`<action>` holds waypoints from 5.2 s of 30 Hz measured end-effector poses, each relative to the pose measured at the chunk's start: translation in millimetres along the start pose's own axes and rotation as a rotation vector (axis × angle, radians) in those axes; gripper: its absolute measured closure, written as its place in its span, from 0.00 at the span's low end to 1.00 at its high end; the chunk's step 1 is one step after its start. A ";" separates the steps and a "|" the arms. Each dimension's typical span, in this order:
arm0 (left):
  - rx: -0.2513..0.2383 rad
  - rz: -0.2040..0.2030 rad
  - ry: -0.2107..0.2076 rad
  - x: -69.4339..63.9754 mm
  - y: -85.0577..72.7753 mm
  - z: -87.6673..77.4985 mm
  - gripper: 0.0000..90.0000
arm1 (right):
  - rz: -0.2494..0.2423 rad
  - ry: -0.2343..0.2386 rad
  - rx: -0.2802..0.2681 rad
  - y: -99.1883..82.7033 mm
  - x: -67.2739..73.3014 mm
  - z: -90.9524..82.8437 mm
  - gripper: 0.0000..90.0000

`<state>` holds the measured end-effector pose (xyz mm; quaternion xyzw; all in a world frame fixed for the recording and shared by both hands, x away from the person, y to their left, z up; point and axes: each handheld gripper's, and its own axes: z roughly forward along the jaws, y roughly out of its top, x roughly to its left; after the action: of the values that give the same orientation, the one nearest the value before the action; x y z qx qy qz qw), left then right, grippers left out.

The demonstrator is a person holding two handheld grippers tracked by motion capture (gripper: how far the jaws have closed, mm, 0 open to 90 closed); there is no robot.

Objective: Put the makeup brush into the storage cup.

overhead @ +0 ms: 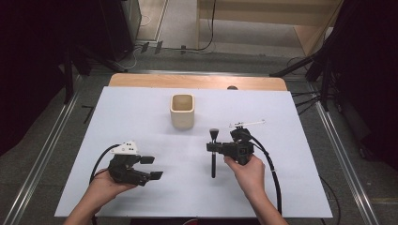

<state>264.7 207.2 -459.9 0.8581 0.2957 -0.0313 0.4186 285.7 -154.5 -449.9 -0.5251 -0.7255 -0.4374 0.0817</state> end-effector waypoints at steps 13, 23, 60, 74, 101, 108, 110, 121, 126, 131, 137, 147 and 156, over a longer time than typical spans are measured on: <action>-0.001 0.004 0.001 0.0 -2.2 -0.8 0.33 | -0.004 -0.001 0.001 6.9 1.0 0.7 0.87; 0.002 0.002 0.006 1.8 -2.2 -2.0 0.32 | -0.035 -0.019 -0.012 31.9 10.9 1.1 0.87; 0.019 0.005 0.008 2.5 -2.5 0.6 0.32 | -0.069 -0.025 -0.036 84.1 24.2 -0.7 0.87; 0.024 0.009 0.005 1.8 -2.4 1.6 0.32 | -0.101 -0.042 -0.057 109.4 38.2 -0.5 0.87; 0.026 0.014 0.005 2.0 -2.1 2.1 0.32 | -0.196 -0.113 -0.180 137.2 53.4 5.3 0.87; 0.027 0.016 0.002 2.1 -1.9 2.2 0.32 | -0.225 -0.144 -0.210 146.9 56.5 5.8 0.87; 0.028 0.015 0.002 2.2 -1.9 2.2 0.32 | -0.235 -0.150 -0.220 148.1 57.3 7.0 0.87; 0.027 0.015 0.001 1.8 -2.0 2.3 0.32 | -0.291 -0.161 -0.295 150.3 60.7 18.3 0.87; 0.028 0.015 -0.001 2.3 -1.9 2.3 0.32 | -0.318 -0.178 -0.319 151.9 62.9 22.3 0.87; 0.026 0.012 -0.005 2.4 -2.1 3.2 0.32 | -0.342 -0.199 -0.356 156.5 64.7 24.5 0.87; 0.025 0.013 -0.003 2.8 -1.9 2.9 0.32 | -0.353 -0.220 -0.358 162.6 64.9 29.2 0.87; 0.032 0.016 -0.007 2.3 -1.6 4.0 0.32 | -0.365 -0.244 -0.378 168.4 64.3 36.7 0.87; 0.036 0.022 -0.007 2.5 -1.4 4.5 0.32 | -0.349 -0.237 -0.401 170.8 58.6 45.7 0.87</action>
<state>266.9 205.7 -464.6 0.8685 0.2844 -0.0351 0.4046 418.1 -69.9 -349.8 -0.4453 -0.7085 -0.5152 -0.1854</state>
